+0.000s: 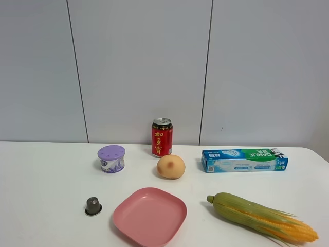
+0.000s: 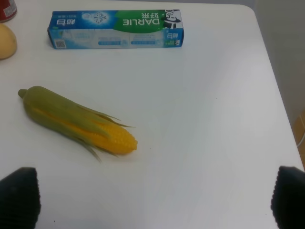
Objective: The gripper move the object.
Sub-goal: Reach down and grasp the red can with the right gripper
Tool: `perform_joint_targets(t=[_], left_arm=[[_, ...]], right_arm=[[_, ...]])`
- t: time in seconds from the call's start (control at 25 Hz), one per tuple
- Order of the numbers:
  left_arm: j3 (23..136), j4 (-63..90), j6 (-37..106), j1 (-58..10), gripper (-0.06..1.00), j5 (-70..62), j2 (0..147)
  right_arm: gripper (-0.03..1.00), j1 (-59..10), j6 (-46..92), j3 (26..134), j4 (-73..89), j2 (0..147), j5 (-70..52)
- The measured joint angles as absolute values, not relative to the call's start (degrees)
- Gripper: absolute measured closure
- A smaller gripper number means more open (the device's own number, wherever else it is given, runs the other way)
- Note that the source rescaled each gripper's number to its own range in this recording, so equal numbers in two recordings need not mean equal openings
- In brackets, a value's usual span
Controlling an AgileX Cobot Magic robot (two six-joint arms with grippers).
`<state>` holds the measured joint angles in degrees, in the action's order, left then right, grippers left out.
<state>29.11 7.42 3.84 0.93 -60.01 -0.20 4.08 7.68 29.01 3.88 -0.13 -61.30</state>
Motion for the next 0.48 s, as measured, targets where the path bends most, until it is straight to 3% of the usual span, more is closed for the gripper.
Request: perform_joint_targets(t=[0.48], left_arm=[[29.11,7.42,3.84,0.93,-0.06,-60.01,-0.20]], right_arm=[[0.00,4.08,7.68,29.01,3.88,-0.13,-61.30]])
